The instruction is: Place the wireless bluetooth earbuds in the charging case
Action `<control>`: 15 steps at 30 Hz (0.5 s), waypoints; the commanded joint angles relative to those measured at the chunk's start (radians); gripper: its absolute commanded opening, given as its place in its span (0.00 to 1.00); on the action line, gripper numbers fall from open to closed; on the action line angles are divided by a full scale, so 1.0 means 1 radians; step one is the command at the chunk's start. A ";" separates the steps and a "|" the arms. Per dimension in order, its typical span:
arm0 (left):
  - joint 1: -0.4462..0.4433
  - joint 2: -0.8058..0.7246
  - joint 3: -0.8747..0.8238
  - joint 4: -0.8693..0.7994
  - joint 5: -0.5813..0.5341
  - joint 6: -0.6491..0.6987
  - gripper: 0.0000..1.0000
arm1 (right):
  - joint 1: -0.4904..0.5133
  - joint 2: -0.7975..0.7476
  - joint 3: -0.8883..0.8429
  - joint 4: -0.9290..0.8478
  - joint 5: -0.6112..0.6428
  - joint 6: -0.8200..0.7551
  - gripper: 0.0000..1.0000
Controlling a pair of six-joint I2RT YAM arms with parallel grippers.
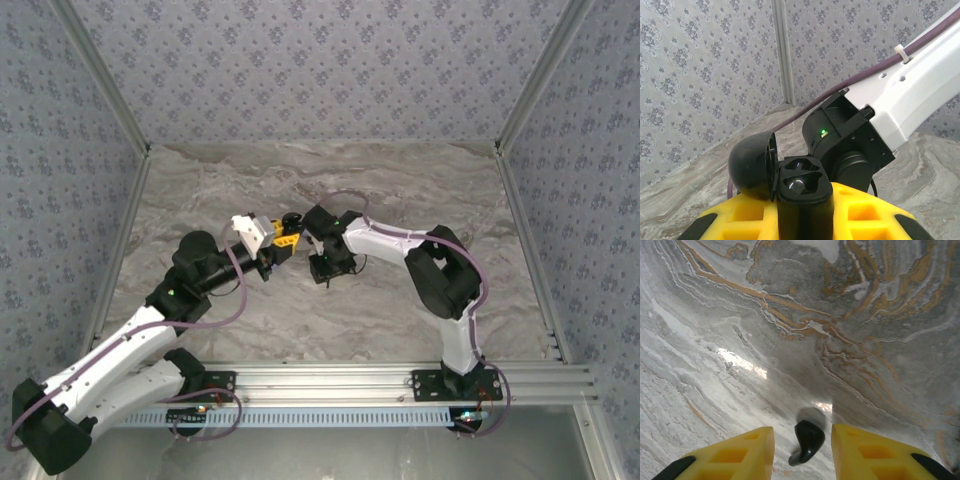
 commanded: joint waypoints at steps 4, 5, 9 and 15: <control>-0.006 -0.019 0.004 0.007 -0.008 0.011 0.00 | 0.013 0.040 0.033 -0.041 0.022 0.018 0.34; -0.006 -0.019 0.003 0.005 -0.008 0.011 0.00 | 0.014 0.043 0.035 -0.042 0.022 0.018 0.33; -0.007 -0.020 0.003 0.005 -0.009 0.009 0.00 | 0.016 0.048 0.037 -0.046 0.028 0.016 0.28; -0.006 -0.020 0.000 0.005 -0.010 0.009 0.00 | 0.018 0.034 0.031 -0.050 0.046 0.006 0.21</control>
